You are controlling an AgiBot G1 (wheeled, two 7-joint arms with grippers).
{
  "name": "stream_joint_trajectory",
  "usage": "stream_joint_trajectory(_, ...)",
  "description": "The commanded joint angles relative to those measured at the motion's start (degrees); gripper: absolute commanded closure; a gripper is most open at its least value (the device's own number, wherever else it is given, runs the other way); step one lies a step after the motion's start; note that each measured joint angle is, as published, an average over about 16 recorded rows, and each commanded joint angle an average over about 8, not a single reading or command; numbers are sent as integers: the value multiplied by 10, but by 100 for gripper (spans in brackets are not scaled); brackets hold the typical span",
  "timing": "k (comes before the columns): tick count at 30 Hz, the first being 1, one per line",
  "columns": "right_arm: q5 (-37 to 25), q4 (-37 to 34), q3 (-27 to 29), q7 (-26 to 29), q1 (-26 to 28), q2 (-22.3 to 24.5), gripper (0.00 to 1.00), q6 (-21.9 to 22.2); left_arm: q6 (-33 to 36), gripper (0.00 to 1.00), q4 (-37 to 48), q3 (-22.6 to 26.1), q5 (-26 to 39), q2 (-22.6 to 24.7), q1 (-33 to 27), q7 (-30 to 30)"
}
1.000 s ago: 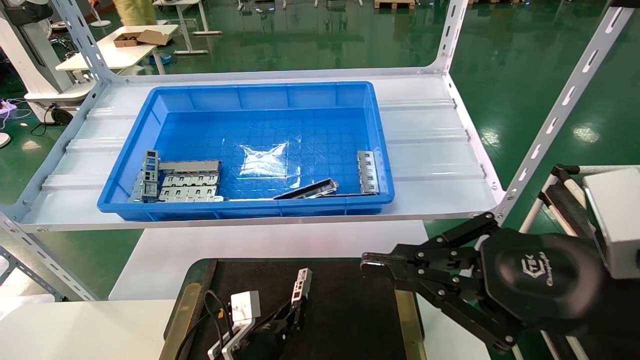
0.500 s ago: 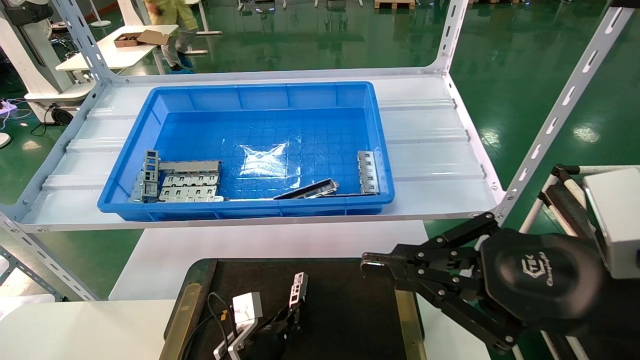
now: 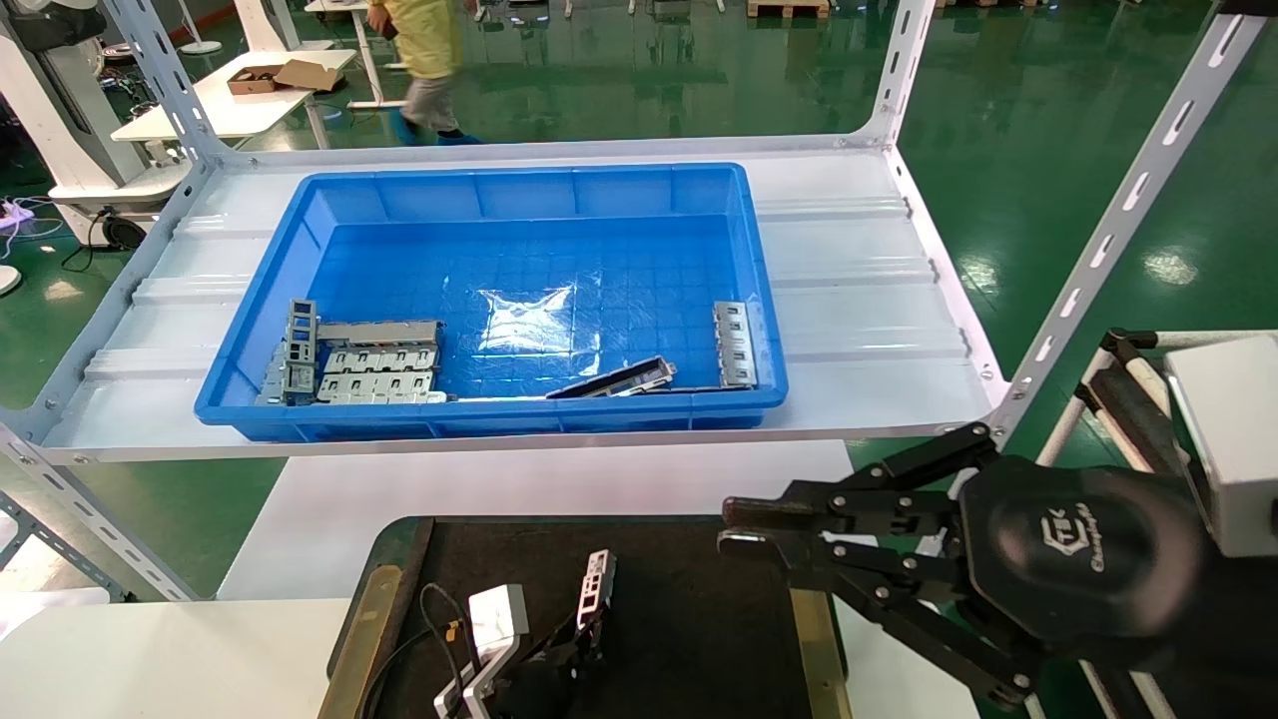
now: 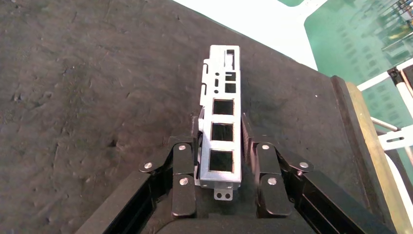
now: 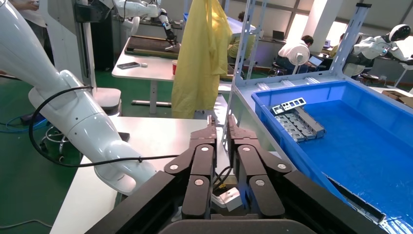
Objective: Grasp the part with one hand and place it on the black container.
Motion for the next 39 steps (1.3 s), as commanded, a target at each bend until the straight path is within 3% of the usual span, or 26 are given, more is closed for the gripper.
stream_joint_trajectory(1, 0, 0, 0, 0, 0, 0, 0, 0, -9, 0, -7, 13, -25, -2, -6, 12)
stream_joint_trajectory(9, 0, 0, 0, 0, 0, 0, 0, 0, -24, 0, -58, 56, -83, -33, -34, 60)
stream_joint_trajectory(18, 0, 0, 0, 0, 0, 0, 0, 0, 28, 0, -129, 73, -69, -102, -54, 91)
stream_joint_trajectory(28, 0, 0, 0, 0, 0, 0, 0, 0, 181, 0, -149, 48, -18, -165, -73, 115)
stream_joint_trajectory(39, 0, 0, 0, 0, 0, 0, 0, 0, 401, 0, -151, -29, -8, -239, -66, 190)
